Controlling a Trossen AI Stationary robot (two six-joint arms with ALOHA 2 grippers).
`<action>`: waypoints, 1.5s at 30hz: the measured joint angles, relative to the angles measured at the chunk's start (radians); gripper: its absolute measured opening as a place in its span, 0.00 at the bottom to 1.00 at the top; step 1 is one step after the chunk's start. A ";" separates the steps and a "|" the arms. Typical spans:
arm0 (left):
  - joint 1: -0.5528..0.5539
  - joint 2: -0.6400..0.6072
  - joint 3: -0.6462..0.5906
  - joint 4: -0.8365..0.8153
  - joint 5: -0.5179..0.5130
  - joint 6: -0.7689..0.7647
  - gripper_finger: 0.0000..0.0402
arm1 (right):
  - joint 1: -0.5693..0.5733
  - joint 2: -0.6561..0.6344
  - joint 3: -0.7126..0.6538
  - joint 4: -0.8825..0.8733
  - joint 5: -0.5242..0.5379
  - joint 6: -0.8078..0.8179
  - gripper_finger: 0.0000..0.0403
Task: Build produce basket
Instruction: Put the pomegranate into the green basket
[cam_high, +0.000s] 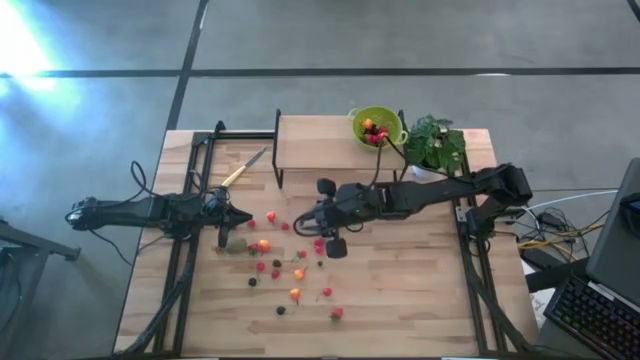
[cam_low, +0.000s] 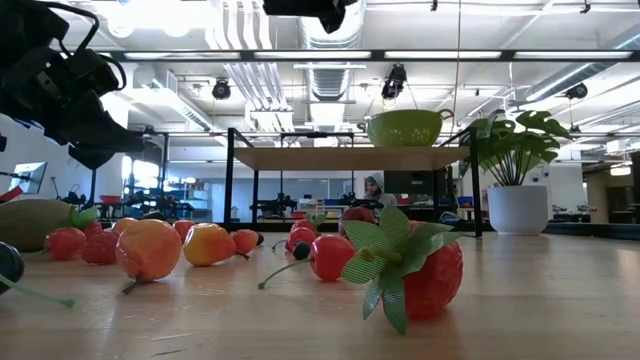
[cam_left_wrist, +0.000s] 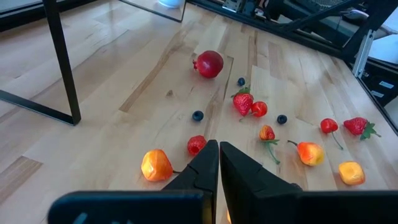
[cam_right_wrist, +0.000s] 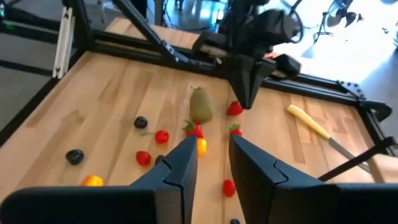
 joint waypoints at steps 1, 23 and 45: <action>0.000 0.000 0.000 0.000 0.000 0.000 0.05 | 0.000 0.007 0.000 0.003 0.000 0.000 0.24; 0.000 0.000 0.000 0.000 0.000 0.000 0.05 | -0.001 0.023 0.005 -0.114 -0.015 0.222 0.39; 0.000 0.000 0.000 0.000 0.000 0.000 0.05 | -0.038 0.023 -0.158 -0.384 0.126 0.297 0.36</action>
